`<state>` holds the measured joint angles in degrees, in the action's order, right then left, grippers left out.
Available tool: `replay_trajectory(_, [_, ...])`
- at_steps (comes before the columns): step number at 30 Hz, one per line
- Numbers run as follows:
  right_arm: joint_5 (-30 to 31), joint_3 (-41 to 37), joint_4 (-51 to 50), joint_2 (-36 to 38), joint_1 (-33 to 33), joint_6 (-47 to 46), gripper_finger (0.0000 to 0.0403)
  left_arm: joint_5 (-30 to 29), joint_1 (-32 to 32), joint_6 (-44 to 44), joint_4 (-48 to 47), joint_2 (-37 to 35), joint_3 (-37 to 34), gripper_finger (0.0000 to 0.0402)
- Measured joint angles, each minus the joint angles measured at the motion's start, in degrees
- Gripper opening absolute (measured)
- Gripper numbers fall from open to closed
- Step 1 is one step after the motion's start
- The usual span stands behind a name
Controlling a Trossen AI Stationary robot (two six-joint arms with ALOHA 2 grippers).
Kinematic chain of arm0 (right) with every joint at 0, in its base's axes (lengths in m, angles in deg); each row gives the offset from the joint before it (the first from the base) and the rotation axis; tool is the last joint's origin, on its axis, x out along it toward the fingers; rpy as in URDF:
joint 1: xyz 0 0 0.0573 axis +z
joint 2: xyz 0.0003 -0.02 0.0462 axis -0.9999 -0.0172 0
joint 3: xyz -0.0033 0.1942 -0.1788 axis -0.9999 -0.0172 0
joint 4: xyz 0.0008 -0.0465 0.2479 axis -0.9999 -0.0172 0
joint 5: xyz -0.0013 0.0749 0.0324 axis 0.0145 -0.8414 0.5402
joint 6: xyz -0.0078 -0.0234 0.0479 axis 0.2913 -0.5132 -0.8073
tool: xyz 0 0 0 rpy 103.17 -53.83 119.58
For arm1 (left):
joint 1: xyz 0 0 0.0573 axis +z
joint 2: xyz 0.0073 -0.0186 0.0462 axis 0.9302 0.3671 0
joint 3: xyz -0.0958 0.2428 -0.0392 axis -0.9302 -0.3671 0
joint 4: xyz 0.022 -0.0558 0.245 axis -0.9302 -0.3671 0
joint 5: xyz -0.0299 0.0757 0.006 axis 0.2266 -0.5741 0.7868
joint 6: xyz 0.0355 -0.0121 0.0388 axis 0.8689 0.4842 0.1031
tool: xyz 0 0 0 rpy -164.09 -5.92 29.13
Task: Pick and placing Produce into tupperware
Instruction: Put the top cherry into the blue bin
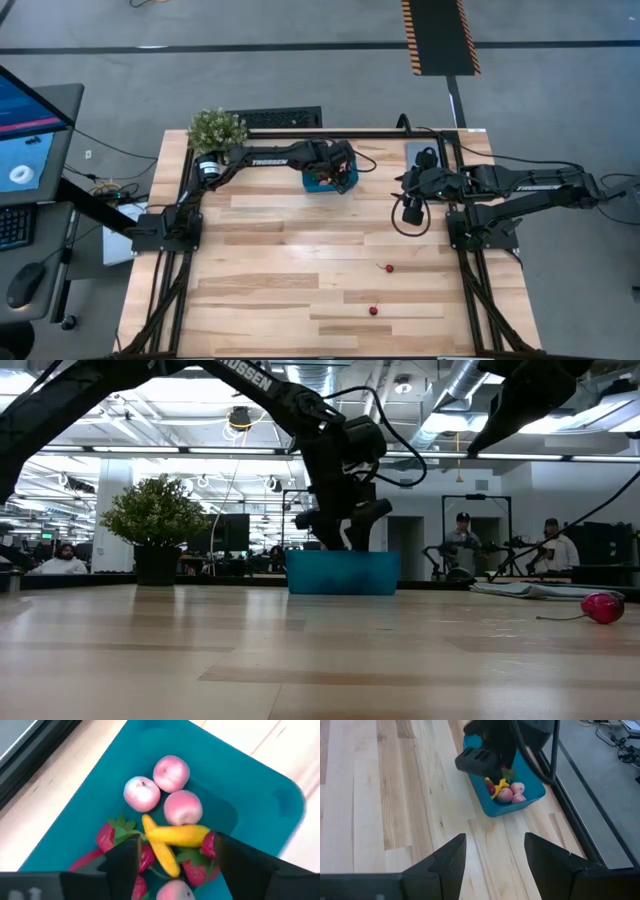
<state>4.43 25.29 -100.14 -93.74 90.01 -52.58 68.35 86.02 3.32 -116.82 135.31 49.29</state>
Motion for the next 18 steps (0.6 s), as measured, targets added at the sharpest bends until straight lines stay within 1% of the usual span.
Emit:
replay_trajectory(2, [0.0, 0.0, -0.04, 0.0, 0.0, -0.02, 0.0225, -0.01, -0.31, -0.05, -1.56, -0.42, 1.58, 0.0247])
replay_trajectory(5, [-0.01, 0.0, -0.81, 0.02, 0.0, -0.02, 0.0225, 0.46, -1.43, 0.1, -5.17, -1.36, 5.06, 0.0247])
replay_trajectory(10, [0.0, 0.0, -2.24, 0.0, 0.0, -0.04, 0.0225, 0.82, -6.47, 2.17, -9.07, -1.39, 9.24, 0.0238])
replay_trajectory(15, [-0.01, 0.0, -2.33, 0.01, 0.0, -0.04, 0.0225, 0.61, -13.32, 1.66, -8.52, -1.29, 9.39, 0.0235])
replay_trajectory(18, [-0.01, 0.0, -2.09, 0.0, 0.0, -0.04, 0.0225, -1.43, -17.86, 0.35, -4.67, -1.29, 9.23, 0.0235])
